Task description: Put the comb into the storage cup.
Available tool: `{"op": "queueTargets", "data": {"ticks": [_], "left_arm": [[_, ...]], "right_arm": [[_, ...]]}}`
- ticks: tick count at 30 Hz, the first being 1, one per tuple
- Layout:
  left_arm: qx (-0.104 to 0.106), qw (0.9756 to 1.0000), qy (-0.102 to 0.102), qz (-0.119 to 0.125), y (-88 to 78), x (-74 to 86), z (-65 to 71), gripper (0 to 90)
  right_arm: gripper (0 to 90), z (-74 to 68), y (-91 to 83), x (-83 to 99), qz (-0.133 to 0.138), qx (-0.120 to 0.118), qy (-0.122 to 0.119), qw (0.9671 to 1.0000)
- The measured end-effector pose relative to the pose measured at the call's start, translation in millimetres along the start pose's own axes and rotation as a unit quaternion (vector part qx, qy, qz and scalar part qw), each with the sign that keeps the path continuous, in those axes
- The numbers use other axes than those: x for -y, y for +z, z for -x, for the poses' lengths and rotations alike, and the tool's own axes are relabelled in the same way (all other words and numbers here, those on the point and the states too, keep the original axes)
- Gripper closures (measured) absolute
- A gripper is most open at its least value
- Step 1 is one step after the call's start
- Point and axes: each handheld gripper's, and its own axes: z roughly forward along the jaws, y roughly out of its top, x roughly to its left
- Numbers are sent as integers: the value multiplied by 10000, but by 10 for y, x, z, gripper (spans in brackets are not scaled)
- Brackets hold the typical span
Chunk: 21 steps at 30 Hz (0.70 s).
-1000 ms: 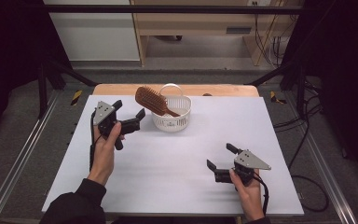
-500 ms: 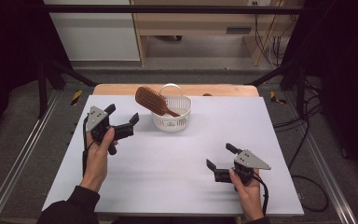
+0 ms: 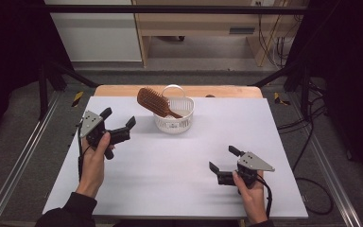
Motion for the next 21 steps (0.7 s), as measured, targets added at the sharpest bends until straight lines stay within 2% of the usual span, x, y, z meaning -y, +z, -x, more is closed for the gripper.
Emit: {"op": "queueTargets", "data": {"ticks": [21], "left_arm": [[-127,9999,-48,79,-382,1,-219,16]], "right_arm": [[38,3,-6,-6,4,6,-11,10000]]}}
